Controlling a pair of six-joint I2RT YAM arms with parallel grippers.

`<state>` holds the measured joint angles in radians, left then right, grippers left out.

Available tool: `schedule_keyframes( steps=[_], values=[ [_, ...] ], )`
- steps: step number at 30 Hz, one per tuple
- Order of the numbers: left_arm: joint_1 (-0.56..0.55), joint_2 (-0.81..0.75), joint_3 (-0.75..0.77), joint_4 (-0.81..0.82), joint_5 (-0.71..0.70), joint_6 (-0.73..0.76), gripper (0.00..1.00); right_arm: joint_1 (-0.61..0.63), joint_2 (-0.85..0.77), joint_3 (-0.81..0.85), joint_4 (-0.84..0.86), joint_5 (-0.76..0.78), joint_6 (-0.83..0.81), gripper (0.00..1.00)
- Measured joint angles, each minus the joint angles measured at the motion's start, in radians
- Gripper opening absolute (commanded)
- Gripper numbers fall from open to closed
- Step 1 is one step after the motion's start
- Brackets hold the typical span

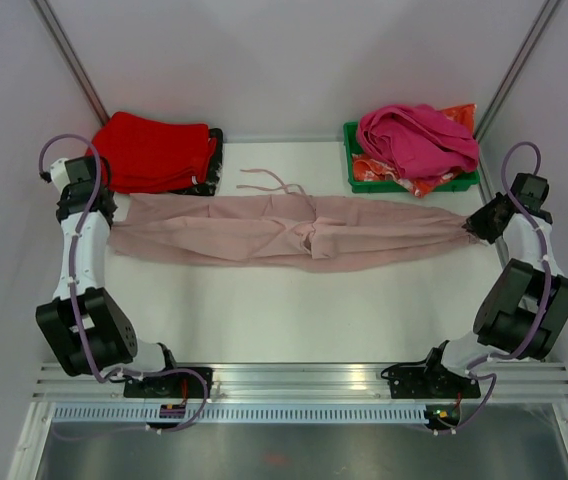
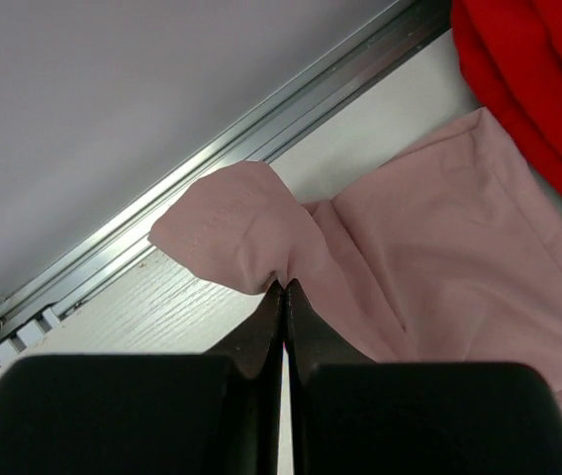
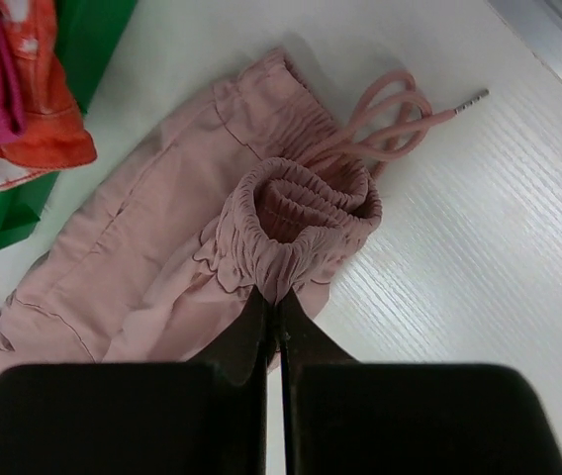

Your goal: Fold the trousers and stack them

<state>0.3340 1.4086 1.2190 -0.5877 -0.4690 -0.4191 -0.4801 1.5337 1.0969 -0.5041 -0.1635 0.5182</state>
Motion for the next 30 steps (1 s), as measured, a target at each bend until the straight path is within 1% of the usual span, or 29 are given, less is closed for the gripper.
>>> schedule_keyframes(
  steps=[5, 9, 16, 25, 30],
  values=[
    [-0.036, 0.105, 0.102, 0.021, -0.011, 0.019, 0.02, 0.014, 0.035, 0.073, 0.024, -0.009, 0.000, 0.00],
    [-0.049, 0.173, 0.119, 0.029, -0.020, 0.020, 0.02, 0.022, 0.103, 0.140, 0.028, -0.024, 0.000, 0.00],
    [-0.056, 0.309, 0.171, 0.027, -0.029, 0.020, 0.02, 0.034, 0.229, 0.188, 0.027, -0.045, 0.000, 0.00],
    [-0.077, 0.399, 0.262, 0.029, -0.062, 0.020, 0.02, 0.053, 0.275, 0.238, 0.029, -0.042, -0.018, 0.00],
    [-0.096, 0.465, 0.322, 0.032, -0.078, 0.019, 0.02, 0.068, 0.366, 0.343, 0.020, -0.046, -0.021, 0.01]
  ],
)
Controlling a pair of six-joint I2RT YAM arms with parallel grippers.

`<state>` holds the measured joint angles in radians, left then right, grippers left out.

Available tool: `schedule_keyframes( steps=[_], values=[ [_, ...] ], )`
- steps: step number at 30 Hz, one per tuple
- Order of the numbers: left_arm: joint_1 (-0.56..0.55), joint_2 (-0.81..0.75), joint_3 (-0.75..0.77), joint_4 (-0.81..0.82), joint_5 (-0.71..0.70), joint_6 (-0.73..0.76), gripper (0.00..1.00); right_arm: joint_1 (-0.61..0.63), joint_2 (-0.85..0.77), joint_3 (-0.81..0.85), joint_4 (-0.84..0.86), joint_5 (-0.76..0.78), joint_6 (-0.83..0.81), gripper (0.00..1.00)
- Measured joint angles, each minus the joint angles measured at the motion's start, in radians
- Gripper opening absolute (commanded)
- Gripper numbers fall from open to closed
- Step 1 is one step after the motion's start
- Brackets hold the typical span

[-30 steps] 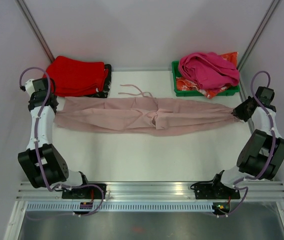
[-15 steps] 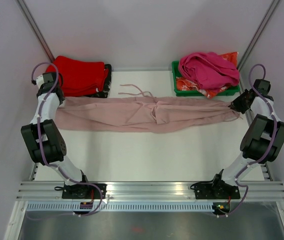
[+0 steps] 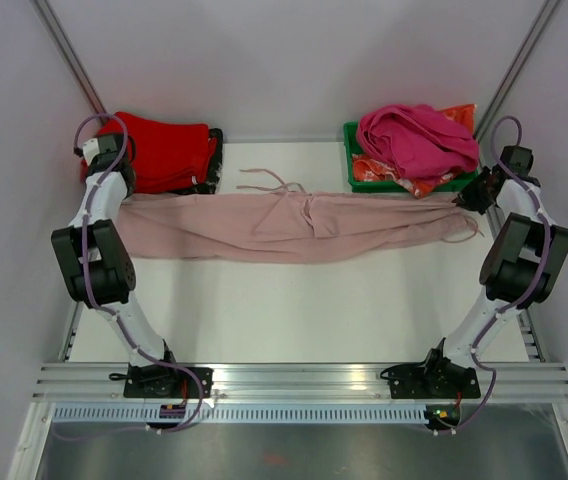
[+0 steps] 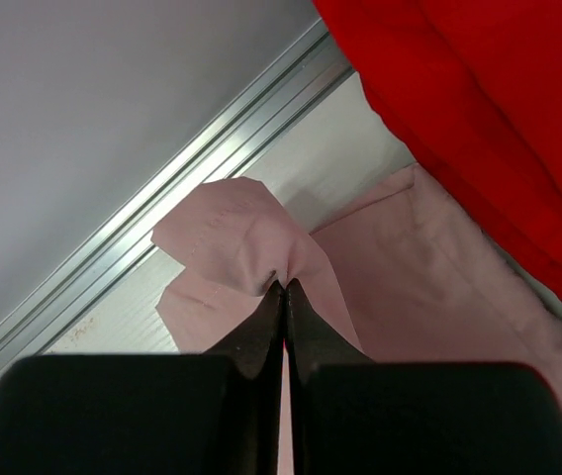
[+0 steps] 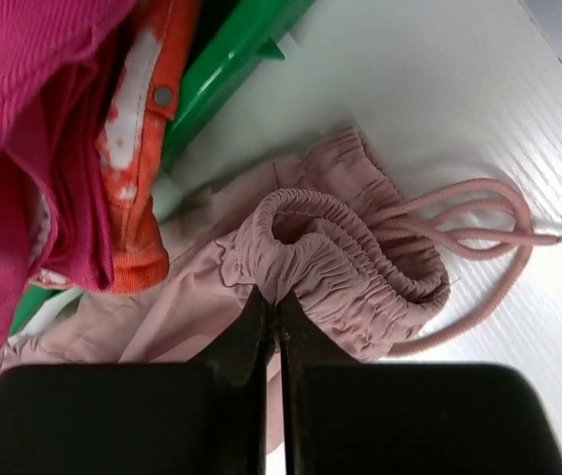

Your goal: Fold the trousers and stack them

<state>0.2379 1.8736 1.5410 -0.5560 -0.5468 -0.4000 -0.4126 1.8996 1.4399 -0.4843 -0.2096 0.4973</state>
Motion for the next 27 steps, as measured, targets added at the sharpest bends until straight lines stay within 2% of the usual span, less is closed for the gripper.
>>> schedule_keyframes(
  steps=[6, 10, 11, 12, 13, 14, 15, 17, 22, 23, 27],
  values=[
    [-0.023, 0.114, 0.082, 0.000, -0.038, -0.003, 0.02, 0.019, 0.109, 0.082, 0.006, 0.000, -0.005, 0.05],
    [-0.026, 0.171, 0.125, -0.001, -0.051, -0.006, 0.03, 0.041, 0.167, 0.125, 0.017, 0.003, -0.025, 0.17],
    [-0.026, 0.178, 0.130, -0.001, -0.052, -0.006, 0.09, 0.047, 0.174, 0.133, 0.020, 0.006, -0.032, 0.31],
    [-0.026, 0.180, 0.134, 0.000, -0.053, -0.005, 0.14, 0.051, 0.176, 0.139, 0.024, 0.007, -0.034, 0.41],
    [-0.026, 0.181, 0.138, 0.000, -0.055, -0.005, 0.26, 0.054, 0.177, 0.148, 0.026, 0.011, -0.042, 0.48],
    [-0.024, 0.181, 0.143, 0.000, -0.057, 0.000, 0.69, 0.056, 0.177, 0.158, 0.030, 0.017, -0.051, 0.62],
    [-0.023, 0.181, 0.150, 0.002, -0.060, 0.004, 0.83, 0.056, 0.177, 0.171, 0.034, 0.025, -0.057, 0.66],
    [-0.017, 0.176, 0.154, 0.010, -0.062, 0.009, 0.98, 0.055, 0.175, 0.195, 0.046, 0.035, -0.078, 0.76],
    [-0.014, 0.092, 0.118, 0.010, -0.024, 0.019, 1.00, 0.054, 0.100, 0.177, 0.057, 0.032, -0.111, 0.87],
    [-0.017, 0.046, 0.088, 0.009, -0.005, 0.018, 1.00, 0.056, 0.060, 0.150, 0.065, 0.031, -0.115, 0.92],
    [-0.040, -0.195, -0.061, 0.019, 0.098, -0.005, 1.00, 0.064, -0.133, 0.021, 0.084, 0.027, -0.119, 0.94]
  ],
)
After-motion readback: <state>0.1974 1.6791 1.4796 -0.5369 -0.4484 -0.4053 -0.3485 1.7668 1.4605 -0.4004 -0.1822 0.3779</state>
